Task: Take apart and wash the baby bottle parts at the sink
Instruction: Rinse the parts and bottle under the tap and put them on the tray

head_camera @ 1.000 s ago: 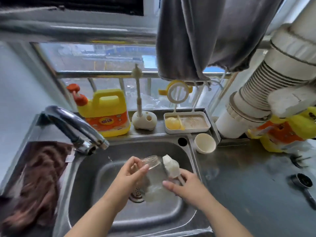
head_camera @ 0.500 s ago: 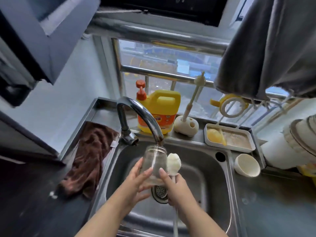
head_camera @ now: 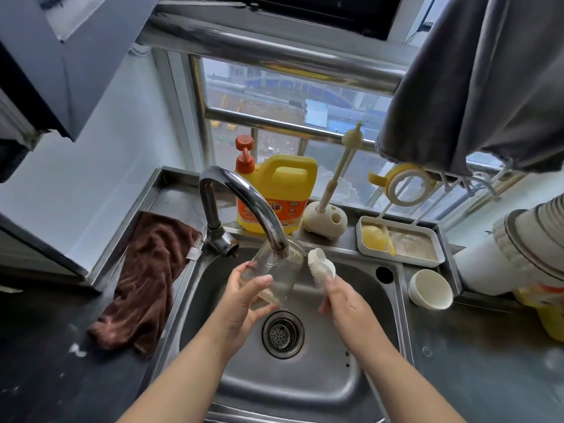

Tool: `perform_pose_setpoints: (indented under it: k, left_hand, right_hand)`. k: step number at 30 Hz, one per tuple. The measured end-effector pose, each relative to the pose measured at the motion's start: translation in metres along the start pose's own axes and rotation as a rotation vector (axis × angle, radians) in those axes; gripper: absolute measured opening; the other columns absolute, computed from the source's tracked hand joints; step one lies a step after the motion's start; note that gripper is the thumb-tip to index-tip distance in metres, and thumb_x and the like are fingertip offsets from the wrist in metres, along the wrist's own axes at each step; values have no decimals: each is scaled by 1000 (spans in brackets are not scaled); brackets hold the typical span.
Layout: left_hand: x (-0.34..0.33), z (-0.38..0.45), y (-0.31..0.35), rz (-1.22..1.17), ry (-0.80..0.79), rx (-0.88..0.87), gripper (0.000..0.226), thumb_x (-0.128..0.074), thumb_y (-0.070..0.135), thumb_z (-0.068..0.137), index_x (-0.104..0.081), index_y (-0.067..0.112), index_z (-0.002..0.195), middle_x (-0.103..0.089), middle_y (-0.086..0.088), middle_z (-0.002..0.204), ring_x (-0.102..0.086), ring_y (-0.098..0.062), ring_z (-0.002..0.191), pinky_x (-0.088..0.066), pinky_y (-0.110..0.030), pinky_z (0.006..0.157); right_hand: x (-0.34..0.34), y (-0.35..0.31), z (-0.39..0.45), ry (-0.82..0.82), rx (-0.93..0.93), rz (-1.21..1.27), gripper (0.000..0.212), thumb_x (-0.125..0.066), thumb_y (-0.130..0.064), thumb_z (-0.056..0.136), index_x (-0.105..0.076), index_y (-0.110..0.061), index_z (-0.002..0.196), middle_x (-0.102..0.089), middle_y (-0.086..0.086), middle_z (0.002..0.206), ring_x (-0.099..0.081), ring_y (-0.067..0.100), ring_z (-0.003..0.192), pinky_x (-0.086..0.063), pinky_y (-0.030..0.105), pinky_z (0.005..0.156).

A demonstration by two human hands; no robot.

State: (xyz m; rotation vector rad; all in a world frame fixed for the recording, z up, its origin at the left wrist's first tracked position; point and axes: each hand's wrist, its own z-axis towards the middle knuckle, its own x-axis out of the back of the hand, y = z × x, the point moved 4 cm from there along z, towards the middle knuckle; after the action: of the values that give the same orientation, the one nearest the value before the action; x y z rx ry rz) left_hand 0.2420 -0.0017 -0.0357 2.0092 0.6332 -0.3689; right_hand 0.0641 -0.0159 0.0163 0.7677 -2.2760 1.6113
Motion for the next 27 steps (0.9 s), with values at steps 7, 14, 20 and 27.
perform_pose_setpoints:
  k: [7, 14, 20, 27]
  left_hand:
    - [-9, 3, -5, 51, 44, -12, 78, -81, 30, 50, -38, 29, 116, -58, -11, 114, -65, -26, 96, -55, -41, 79]
    - [-2, -5, 14, 809, 106, -251, 68, -82, 25, 61, -42, 44, 113, -45, 7, 119, -50, 2, 103, -39, -5, 83]
    - [3, -3, 19, 988, 71, -348, 81, -84, 22, 61, -39, 34, 127, -48, 10, 119, -48, 1, 107, -32, 6, 77]
    - [3, 2, 22, 1006, 72, -399, 83, -85, 21, 60, -36, 37, 125, -42, 10, 121, -44, 1, 109, -29, 7, 80]
  right_hand:
    - [3, -15, -7, -23, 186, -348, 49, -38, -39, 100, -23, -44, 146, -64, -17, 95, -59, 4, 85, -43, 19, 69]
    - [-8, -37, 14, -66, 229, -622, 42, -35, -38, 100, -31, -58, 136, -63, -4, 120, -57, 22, 108, -47, 34, 83]
    - [3, -30, 29, -33, 175, -724, 39, -32, -42, 100, -32, -57, 136, -63, -4, 121, -57, 23, 110, -48, 34, 83]
    - [2, -24, 31, -25, 135, -648, 38, -37, -41, 99, -37, -57, 134, -66, -4, 118, -59, 23, 106, -48, 33, 82]
